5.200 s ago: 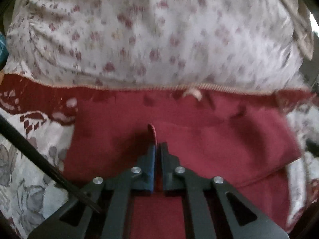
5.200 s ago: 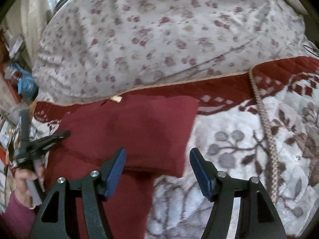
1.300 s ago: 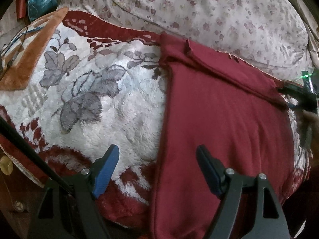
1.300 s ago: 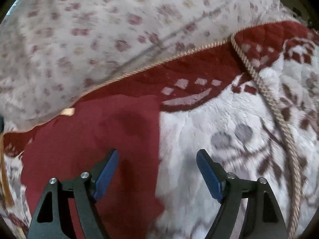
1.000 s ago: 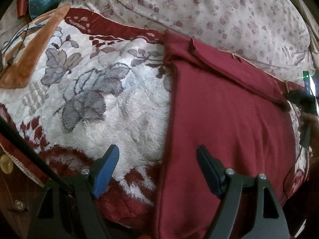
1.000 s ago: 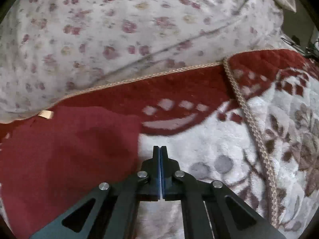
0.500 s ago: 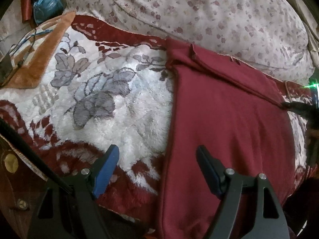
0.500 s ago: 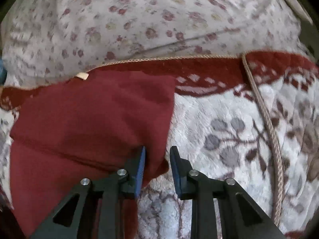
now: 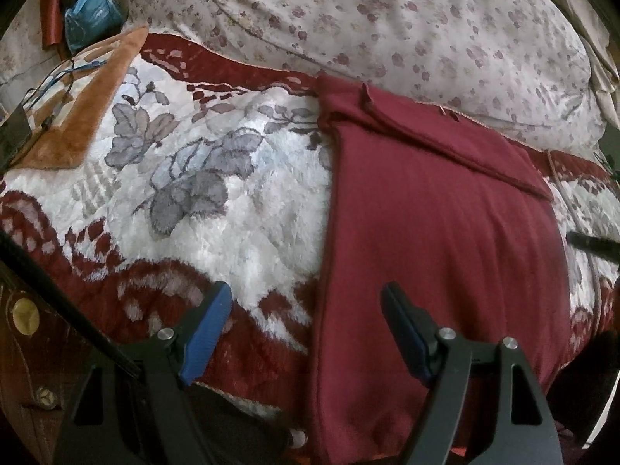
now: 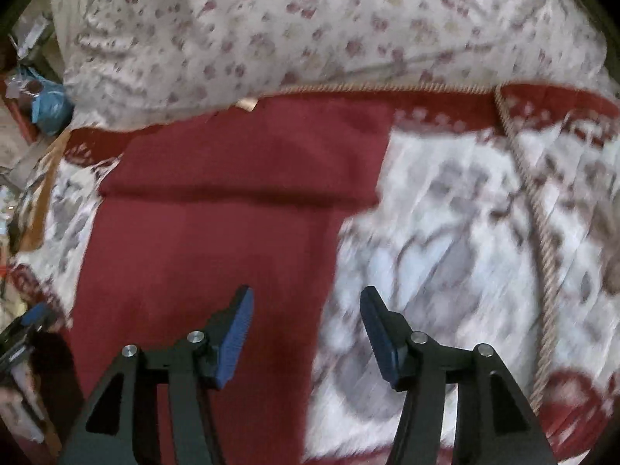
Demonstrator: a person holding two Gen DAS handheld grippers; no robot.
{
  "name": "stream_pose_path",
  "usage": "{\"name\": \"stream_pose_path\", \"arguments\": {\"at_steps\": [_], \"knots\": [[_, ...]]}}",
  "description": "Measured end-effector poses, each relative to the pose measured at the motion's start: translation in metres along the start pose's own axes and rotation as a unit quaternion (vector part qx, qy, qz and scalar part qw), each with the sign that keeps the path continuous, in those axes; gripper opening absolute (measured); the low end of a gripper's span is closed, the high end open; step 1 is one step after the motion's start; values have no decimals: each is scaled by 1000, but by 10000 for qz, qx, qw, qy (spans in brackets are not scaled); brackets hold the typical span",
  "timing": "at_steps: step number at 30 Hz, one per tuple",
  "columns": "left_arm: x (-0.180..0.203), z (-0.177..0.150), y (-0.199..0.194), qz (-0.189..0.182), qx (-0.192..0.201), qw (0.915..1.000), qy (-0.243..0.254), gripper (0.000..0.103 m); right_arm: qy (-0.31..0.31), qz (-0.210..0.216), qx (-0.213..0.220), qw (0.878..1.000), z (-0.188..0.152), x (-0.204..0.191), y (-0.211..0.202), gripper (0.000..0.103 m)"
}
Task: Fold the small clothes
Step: 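Grasp the hem with both grippers and lift it toward the collar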
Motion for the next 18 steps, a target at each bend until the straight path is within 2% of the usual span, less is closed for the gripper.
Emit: {"name": "stream_pose_path", "arguments": {"at_steps": [4, 10, 14, 18], "knots": [[-5, -17, 0, -203, -195, 9996, -33, 78, -178, 359, -368, 9985, -37, -11, -1, 68], [-15, -47, 8, -466, -528, 9972, -241, 78, -647, 861, -586, 9925, -88, -28, -15, 70], [-5, -61, 14, -536, -711, 9960, -62, 78, -901, 835, -705, 9899, -119, -29, -16, 70], [4, -70, 19, -527, -847, 9949, 127, 78, -1016, 1014, -968, 9849, -148, -34, -11, 72]]}}
Point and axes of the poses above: each gripper's, at about its wrist camera, not at the fingertips, and y roughly the way its jaws point, x to its right, z to its top, the point moved 8 cm from there along y, roughly the way its jaws point, and after that the axes turned 14 degrees about -z, right-handed, at the moved point
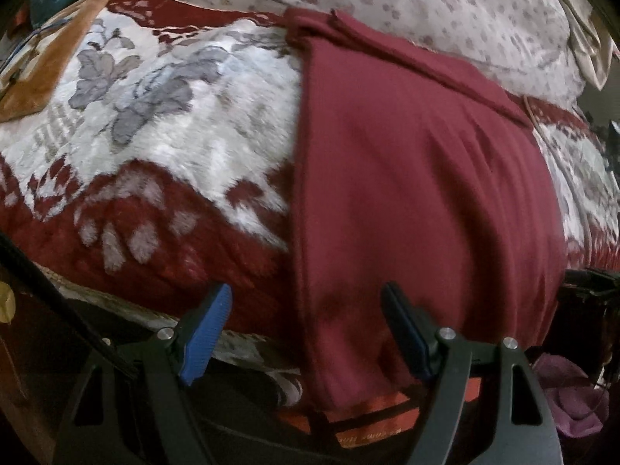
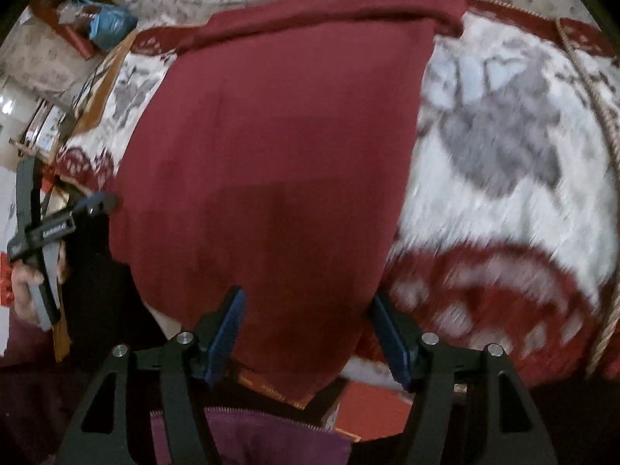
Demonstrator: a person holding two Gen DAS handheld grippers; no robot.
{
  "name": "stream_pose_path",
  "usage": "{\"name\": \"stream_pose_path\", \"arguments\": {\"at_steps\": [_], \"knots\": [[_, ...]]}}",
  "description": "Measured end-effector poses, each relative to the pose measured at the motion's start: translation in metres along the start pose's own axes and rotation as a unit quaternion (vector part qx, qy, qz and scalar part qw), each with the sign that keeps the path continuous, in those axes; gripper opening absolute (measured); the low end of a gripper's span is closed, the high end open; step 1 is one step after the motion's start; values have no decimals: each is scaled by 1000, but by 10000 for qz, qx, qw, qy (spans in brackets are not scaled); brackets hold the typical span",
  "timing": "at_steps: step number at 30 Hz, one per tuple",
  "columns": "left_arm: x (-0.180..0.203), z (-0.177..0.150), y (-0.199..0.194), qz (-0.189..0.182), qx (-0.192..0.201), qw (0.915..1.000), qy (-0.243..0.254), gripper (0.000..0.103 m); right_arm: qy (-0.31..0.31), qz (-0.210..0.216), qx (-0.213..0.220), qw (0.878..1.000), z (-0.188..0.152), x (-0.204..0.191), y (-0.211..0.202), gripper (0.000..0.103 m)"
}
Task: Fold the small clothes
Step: 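Grasp the hem with both grippers and lift it toward the collar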
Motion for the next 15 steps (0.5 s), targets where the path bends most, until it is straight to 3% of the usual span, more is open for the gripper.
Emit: {"name": "stream_pose_path", "arguments": {"at_steps": [7, 15], "knots": [[1, -9, 8, 54, -222, 9997, -76, 78, -51, 421, -225, 9988, -18, -12, 5, 72], [0, -14, 13, 76, -382, 9992, -104, 78, -191, 501, -194, 9984, -18, -19, 5, 66]]}}
Point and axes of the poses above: each gripper's, at about its wrist camera, not at the fingertips, and y roughly the way its jaws point, x to its right, z to its top, the point moved 8 cm from there along y, roughly the way its jaws point, and after that the axes turned 14 degrees about -z, right-handed, at the moved point
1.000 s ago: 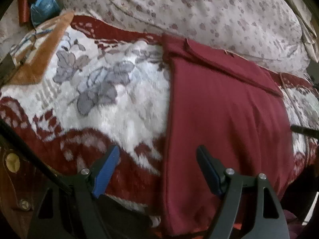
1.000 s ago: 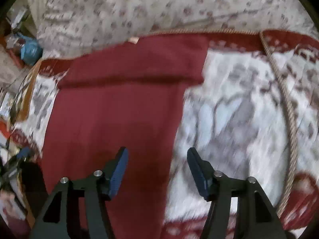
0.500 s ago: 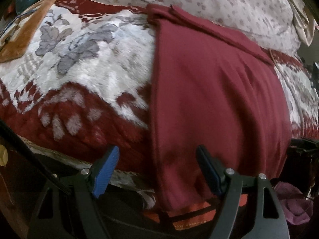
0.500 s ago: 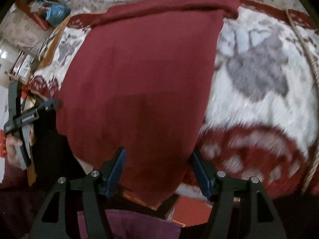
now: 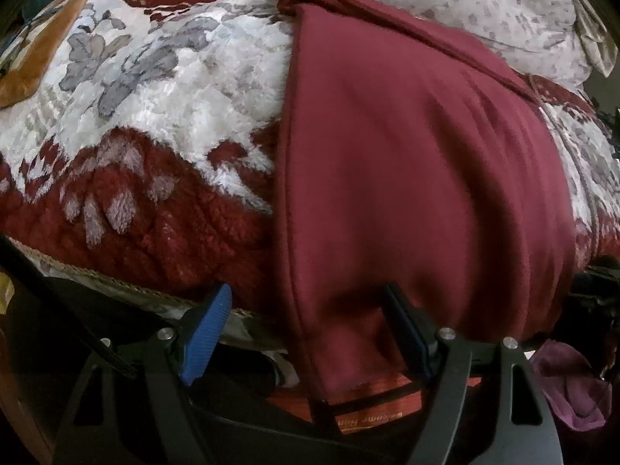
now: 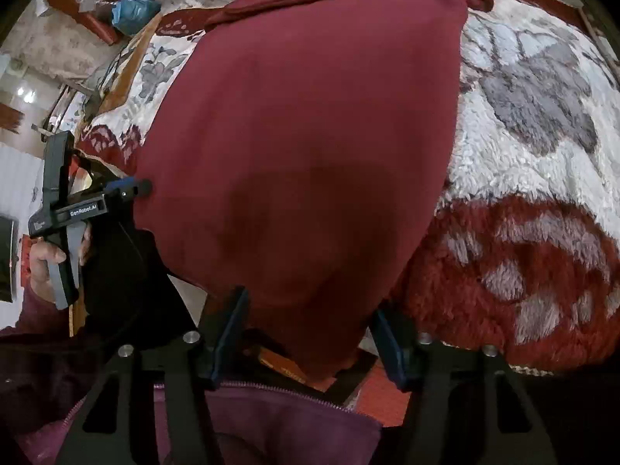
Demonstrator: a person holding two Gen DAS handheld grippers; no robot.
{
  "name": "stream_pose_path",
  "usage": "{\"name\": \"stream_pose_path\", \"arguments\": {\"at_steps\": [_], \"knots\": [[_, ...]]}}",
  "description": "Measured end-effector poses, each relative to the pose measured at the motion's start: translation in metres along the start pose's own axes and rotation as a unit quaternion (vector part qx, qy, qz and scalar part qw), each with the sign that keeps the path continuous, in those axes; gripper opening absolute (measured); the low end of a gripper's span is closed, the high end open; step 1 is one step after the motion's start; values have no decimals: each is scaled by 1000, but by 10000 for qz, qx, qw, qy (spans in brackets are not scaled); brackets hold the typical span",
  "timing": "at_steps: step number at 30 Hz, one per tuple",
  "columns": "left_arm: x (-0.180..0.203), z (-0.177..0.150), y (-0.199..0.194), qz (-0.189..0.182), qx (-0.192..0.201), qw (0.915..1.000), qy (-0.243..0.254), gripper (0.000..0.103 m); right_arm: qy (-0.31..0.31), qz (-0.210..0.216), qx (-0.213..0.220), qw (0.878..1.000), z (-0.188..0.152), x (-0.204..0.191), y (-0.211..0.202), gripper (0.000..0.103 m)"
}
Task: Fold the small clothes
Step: 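Grasp the hem with both grippers and lift it toward the collar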
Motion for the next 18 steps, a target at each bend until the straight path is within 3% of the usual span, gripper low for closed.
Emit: {"name": "stream_pose_path", "arguments": {"at_steps": [8, 12, 13, 15, 16, 18], "knots": [[2, 0, 2, 27, 6, 10000, 10, 78, -163, -21, 77, 9998, -2, -7, 1, 67], [2, 0, 5, -27, -23, 10000, -25, 78, -256, 58, -83, 9996, -8, -12, 9, 67], [3, -1, 6, -41, -48, 10000, -21, 78, -280, 95, -128, 9995, -9, -14, 12, 63], [3, -2, 7, -50, -63, 10000, 7, 71, -331, 107, -123, 9993, -10, -14, 18, 37], [2, -2, 5, -34, -62, 10000, 23, 61, -316, 42, -135, 9994, -10, -13, 22, 21], [1, -2, 1, -41, -39, 10000, 7, 45, -187, 69, -147, 9997, -8, -9, 21, 13]]}}
Point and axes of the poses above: each gripper's, at about its wrist camera, not at the fingertips, and y roughly the way its jaws point, x to its right, z to its top, the point moved 8 cm from there along y, roughly the way its jaws point, and after that the axes turned 14 degrees about -z, right-handed, at the moved point
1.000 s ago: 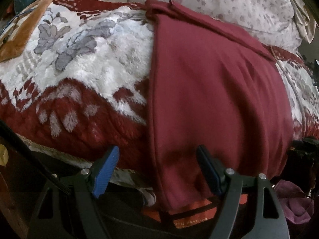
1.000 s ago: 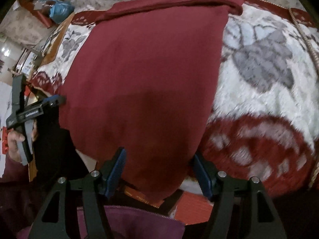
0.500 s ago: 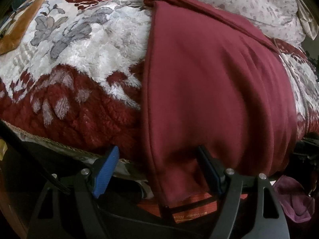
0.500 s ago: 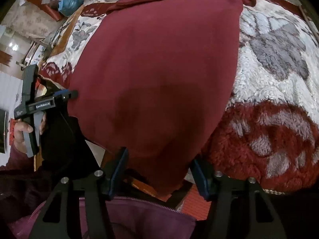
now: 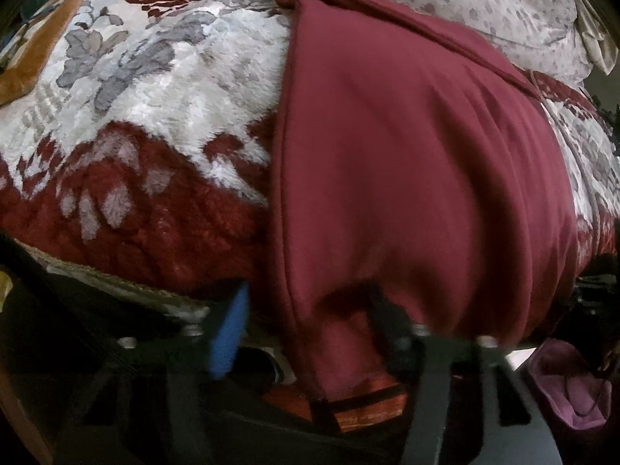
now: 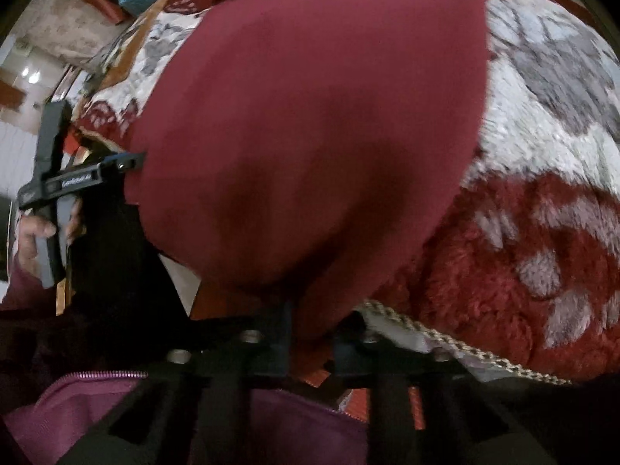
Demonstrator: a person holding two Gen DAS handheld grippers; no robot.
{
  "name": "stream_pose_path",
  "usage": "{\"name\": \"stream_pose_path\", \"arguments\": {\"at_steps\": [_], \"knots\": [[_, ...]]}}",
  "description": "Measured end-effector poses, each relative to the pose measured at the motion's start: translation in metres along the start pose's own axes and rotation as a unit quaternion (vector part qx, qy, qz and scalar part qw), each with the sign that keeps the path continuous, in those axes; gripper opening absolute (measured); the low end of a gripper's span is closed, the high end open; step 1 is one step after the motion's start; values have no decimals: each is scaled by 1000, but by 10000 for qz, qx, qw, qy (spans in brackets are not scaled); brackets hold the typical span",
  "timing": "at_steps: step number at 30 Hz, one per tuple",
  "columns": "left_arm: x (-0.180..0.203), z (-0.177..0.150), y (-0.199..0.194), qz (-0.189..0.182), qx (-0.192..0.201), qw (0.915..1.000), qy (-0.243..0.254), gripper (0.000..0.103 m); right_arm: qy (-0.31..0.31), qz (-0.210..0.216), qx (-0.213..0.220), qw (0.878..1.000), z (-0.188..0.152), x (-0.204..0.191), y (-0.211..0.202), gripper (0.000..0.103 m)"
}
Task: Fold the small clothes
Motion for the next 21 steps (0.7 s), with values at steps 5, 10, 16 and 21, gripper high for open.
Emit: {"name": "stream_pose_path", "arguments": {"at_steps": [5, 10, 16, 21], "knots": [[3, 5, -20, -431, 35, 9991, -45, 7, -95, 606, 460, 9971, 18, -12, -40, 11], [11, 33, -54, -706, 495, 9963, -2, 6, -55, 791, 1194, 9897, 55, -12, -87, 11], [17, 98, -87, -801, 1282, 9885, 30, 6, 360, 695, 1824, 9801, 102, 14, -114, 11], [32, 166, -89, -858, 1689, 9819, 87, 6, 718, 538, 2242, 9704, 153, 40, -128, 11]]}}
Point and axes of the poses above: each gripper's, at about its wrist camera, not at the fingertips, and y roughly the way its jaws point, x to its right, z to its top, the point moved 8 cm from there along y, roughly the way its jaws point, and after that the axes turned 14 degrees about -z, right-handed, at the moved point
